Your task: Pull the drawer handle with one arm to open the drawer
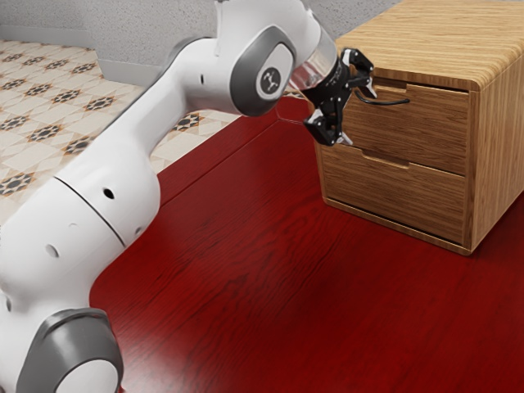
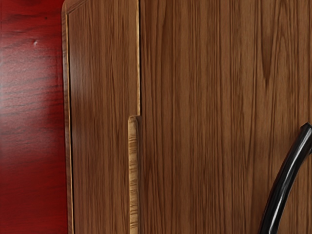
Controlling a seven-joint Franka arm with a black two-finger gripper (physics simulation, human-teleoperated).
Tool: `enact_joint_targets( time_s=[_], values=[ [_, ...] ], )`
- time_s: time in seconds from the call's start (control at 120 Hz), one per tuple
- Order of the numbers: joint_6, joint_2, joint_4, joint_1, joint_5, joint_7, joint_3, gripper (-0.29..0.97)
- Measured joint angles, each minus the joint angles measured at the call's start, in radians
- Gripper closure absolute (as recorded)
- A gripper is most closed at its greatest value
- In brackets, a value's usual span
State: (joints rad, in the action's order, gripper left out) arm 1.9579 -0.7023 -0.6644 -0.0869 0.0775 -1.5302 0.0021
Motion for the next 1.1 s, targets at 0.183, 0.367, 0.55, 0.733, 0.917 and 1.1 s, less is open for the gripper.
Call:
enact_joint_targets(
  time_s=[0.183, 0.367, 0.55, 0.733, 0.917, 1.1],
  values=[
    [0.004, 0.003, -0.019, -0.007, -0.003, 0.0, 0.005, 0.0],
    [0.009, 0.005, -0.029, -0.013, -0.006, 0.0, 0.006, 0.0],
    [0.012, 0.008, -0.034, -0.016, -0.011, 0.0, 0.007, 0.01],
    [0.009, 0.013, -0.048, -0.016, -0.015, -0.001, 0.006, 0.09],
    [0.006, 0.071, -0.119, -0.053, -0.016, -0.006, 0.065, 0.2],
    [0.005, 0.11, -0.168, -0.081, -0.014, -0.012, 0.103, 0.35]
  ],
)
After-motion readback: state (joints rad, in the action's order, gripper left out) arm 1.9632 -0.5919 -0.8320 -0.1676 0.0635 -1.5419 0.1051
